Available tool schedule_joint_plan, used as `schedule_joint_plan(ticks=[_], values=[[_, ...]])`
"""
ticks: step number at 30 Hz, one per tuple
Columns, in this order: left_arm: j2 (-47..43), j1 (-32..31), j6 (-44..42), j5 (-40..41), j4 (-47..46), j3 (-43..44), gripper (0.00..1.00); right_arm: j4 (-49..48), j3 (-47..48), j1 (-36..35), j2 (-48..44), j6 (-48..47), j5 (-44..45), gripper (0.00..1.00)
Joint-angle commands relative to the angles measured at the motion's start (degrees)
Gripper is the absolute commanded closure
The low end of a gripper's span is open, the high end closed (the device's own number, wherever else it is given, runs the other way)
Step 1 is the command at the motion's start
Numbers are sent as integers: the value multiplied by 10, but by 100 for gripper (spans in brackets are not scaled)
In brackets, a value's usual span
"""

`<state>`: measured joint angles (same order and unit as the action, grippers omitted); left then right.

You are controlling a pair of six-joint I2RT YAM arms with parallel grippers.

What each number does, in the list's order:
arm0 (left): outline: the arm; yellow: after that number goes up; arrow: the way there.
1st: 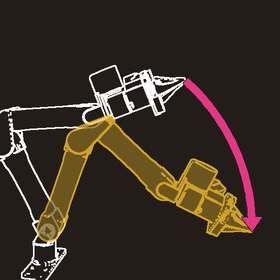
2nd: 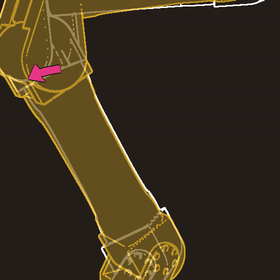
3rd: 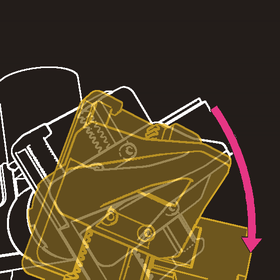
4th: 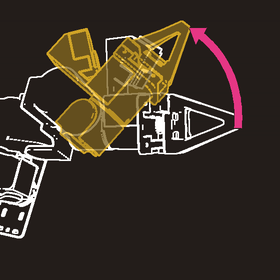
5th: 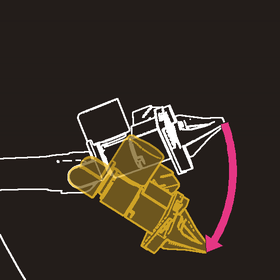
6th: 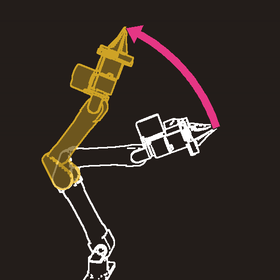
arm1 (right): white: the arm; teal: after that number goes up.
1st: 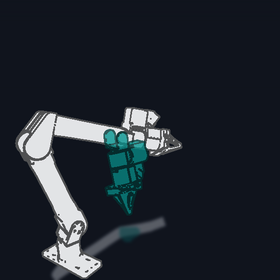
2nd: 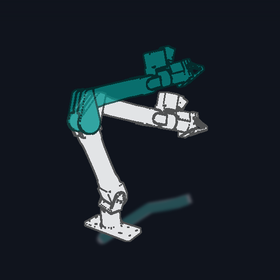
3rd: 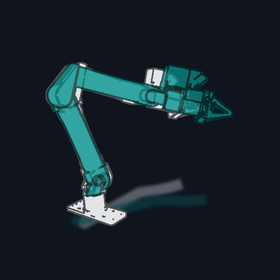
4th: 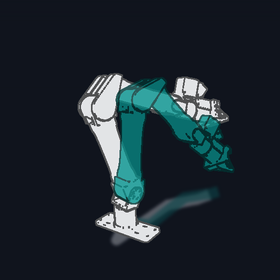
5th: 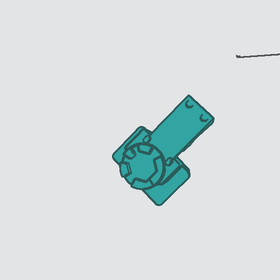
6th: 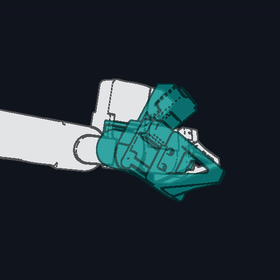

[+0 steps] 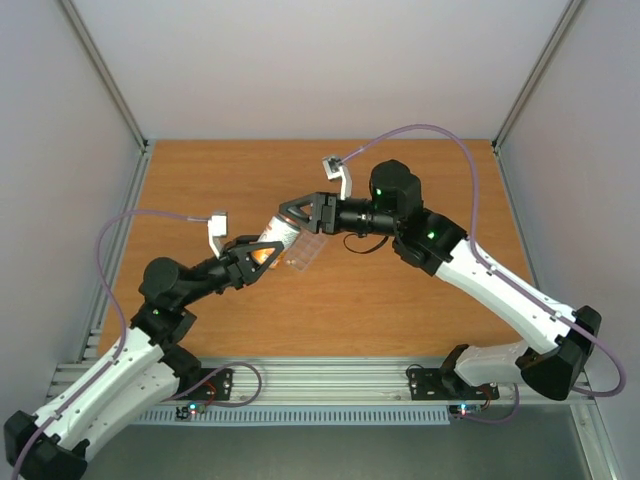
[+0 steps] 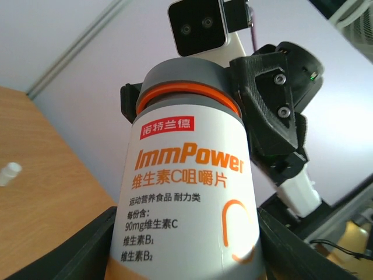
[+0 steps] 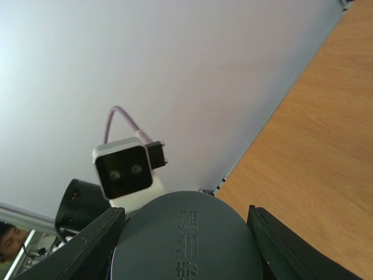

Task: Sort the pills into containers
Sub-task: Screw the lid of the pill bottle onto the pill bottle.

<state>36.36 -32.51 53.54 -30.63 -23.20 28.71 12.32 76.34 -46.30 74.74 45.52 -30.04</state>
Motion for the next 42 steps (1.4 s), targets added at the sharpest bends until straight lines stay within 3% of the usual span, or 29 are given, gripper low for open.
schedule_joint_plan(ticks=[1, 13, 22, 29, 42], values=[[-4, 23, 100, 112, -194, -7, 100, 36, -38, -31, -43, -44, -99, 96], [20, 24, 241, 136, -326, -38, 100, -8, -64, -32, -99, -60, -93, 93], [24, 24, 234, 139, -290, -19, 100, -82, -91, -55, -113, -60, 23, 93], [17, 24, 239, 170, -275, -21, 100, -121, -100, -56, -110, -57, 66, 93], [75, 16, 285, 198, -349, -19, 100, -245, -153, -70, -94, -38, 102, 93]])
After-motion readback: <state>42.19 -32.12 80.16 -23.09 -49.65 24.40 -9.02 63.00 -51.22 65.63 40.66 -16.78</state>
